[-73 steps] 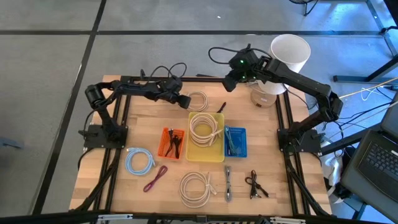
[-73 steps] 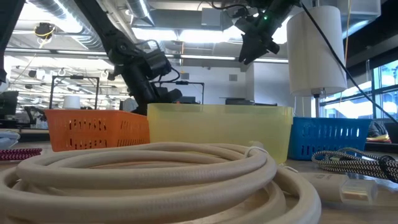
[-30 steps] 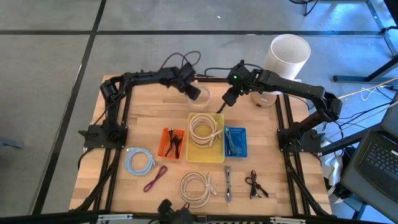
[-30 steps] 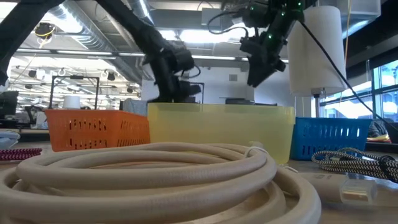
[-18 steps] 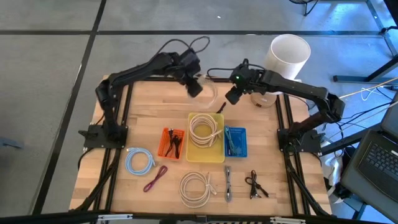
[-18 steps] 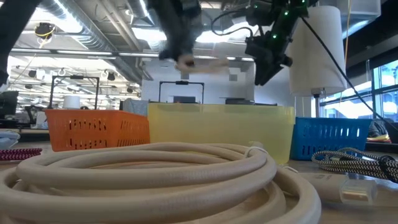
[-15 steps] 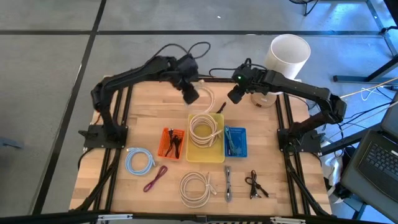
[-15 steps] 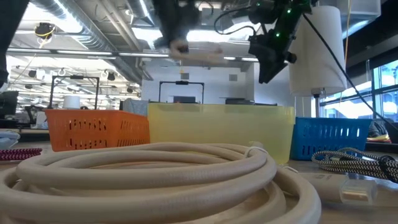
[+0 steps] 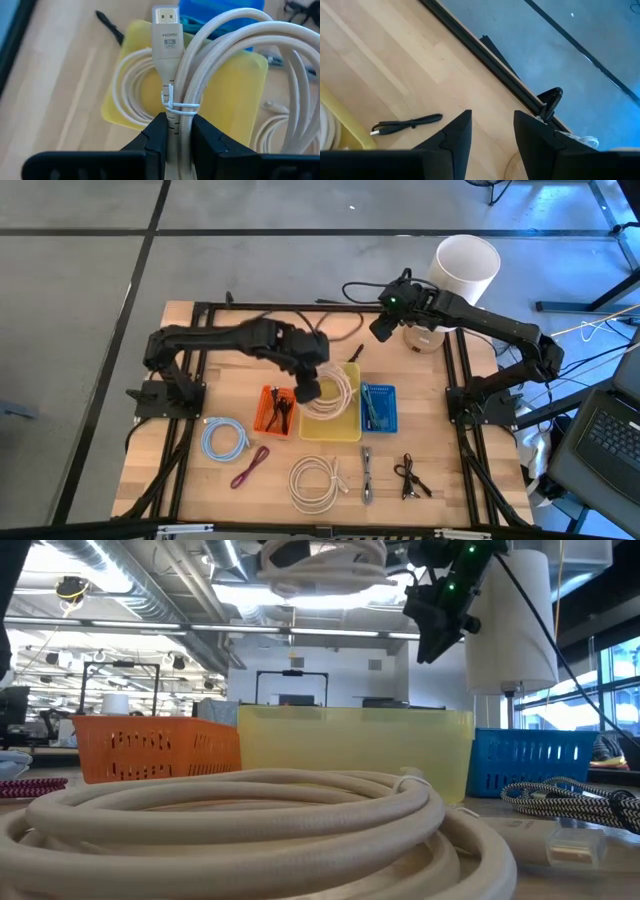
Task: Pick & Place USB Port
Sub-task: Put the white usb cable into the yellow bin
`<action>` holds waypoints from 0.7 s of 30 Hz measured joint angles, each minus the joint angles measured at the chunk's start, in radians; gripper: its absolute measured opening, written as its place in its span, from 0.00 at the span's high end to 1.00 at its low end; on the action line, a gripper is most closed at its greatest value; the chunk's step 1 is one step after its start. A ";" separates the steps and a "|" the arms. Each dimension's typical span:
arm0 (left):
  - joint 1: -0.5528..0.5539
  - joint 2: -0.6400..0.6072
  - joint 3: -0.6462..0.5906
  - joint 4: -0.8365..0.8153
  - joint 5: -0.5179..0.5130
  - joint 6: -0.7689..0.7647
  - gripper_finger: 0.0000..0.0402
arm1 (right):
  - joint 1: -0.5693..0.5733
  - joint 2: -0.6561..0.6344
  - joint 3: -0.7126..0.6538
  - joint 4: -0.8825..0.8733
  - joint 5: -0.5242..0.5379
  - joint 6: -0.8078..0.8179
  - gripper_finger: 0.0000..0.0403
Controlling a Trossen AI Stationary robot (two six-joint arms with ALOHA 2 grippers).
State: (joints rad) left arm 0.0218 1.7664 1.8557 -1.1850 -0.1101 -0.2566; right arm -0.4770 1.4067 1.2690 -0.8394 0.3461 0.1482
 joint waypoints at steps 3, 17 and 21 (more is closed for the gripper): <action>-0.014 0.036 0.000 0.000 0.018 0.005 0.87 | 0.000 0.000 0.000 -0.001 -0.013 0.000 0.63; -0.014 0.180 -0.014 0.077 0.044 0.145 0.87 | 0.003 0.000 0.000 -0.055 -0.036 0.005 0.63; 0.003 0.182 -0.128 0.173 0.083 0.148 0.87 | 0.003 0.000 0.000 -0.078 -0.035 0.005 0.63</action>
State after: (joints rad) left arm 0.0248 1.9487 1.7273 -1.0115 -0.0273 -0.1087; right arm -0.4736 1.4067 1.2694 -0.9179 0.3112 0.1528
